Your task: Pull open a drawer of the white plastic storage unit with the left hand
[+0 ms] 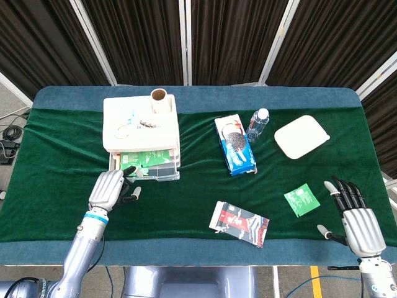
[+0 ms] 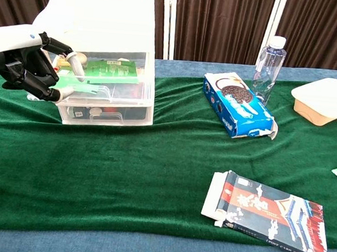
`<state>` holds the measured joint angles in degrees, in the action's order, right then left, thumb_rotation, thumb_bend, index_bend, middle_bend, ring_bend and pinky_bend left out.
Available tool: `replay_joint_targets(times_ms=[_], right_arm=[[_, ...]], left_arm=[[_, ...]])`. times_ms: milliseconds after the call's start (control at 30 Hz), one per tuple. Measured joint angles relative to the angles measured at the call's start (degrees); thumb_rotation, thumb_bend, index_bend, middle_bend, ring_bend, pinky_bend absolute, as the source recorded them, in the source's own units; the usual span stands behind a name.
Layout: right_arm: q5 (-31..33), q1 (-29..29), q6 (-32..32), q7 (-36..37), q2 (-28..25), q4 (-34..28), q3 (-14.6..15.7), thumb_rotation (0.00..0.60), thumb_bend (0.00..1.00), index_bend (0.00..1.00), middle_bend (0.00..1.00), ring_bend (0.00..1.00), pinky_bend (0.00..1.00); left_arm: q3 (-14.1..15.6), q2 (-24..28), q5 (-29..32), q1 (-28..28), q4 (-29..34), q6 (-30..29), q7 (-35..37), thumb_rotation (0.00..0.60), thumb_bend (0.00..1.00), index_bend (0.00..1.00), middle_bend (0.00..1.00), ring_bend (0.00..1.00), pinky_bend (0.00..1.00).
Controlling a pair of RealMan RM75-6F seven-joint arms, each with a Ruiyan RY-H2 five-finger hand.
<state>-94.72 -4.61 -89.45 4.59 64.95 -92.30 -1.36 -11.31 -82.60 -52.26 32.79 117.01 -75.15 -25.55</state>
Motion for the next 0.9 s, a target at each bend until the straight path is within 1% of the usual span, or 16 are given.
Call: replay_joint_targets(times_ms=[467, 900], right_arm=[[0.0, 0.0, 0.1, -0.1, 0.0, 0.0, 0.0, 0.600, 0.04, 0.00, 0.00, 0.00, 0.00], [-0.1, 0.0, 0.1, -0.1, 0.0, -0.1, 0.1, 0.600, 0.04, 0.00, 0.00, 0.00, 0.00]], left_arm=[[1.2, 0.1, -1.4, -0.8, 0.8, 0.0, 0.6, 0.600, 0.44, 0.73, 0.96, 0.81, 0.79], [3.0, 0.2, -3.8, -2.1, 1.6, -0.5, 1.0, 0.600, 0.44, 0.73, 0.96, 0.81, 0.79]])
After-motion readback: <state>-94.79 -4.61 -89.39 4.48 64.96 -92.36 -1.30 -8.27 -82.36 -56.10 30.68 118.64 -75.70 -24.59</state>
